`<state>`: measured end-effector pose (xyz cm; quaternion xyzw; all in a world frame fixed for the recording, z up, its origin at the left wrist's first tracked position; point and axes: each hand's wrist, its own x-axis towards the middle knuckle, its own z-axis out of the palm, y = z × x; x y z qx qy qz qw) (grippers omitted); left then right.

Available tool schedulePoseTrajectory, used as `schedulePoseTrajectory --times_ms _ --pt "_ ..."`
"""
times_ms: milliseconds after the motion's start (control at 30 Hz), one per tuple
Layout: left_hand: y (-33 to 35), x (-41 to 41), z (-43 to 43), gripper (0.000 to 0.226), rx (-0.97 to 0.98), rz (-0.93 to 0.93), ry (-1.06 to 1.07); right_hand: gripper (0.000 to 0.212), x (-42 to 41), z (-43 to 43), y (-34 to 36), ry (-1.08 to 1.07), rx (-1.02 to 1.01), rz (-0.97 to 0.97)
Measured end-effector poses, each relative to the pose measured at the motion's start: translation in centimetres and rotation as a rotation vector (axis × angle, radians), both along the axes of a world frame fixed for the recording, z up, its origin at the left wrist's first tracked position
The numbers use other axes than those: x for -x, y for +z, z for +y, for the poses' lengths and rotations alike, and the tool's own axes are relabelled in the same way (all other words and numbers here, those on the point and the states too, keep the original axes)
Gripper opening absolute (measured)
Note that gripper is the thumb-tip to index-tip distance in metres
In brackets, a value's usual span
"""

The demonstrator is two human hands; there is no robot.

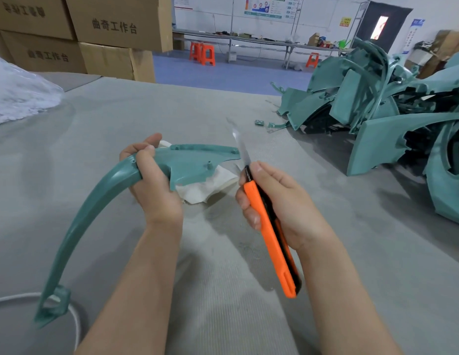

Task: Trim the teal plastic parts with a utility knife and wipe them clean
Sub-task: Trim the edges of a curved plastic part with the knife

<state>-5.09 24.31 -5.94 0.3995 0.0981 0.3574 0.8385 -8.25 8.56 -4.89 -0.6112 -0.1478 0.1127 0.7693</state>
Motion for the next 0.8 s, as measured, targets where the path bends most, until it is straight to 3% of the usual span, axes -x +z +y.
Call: schedulePoseTrajectory --times_ms 167,400,733,800 --pt "-0.3 -0.4 0.3 0.005 0.038 0.020 -0.004 0.034 -0.6 0.2 -0.7 -0.216 0.185 -0.031" --pt "-0.3 -0.5 0.4 0.006 0.041 0.043 0.015 0.033 -0.3 1.4 -1.0 -0.175 0.258 -0.074" --pt "-0.5 -0.8 0.4 0.007 0.057 0.073 0.029 0.033 0.3 2.5 -1.0 -0.117 0.202 -0.109" --pt "-0.6 -0.7 0.3 0.017 0.047 0.068 0.028 0.033 0.4 2.7 -1.0 -0.092 0.190 -0.110"
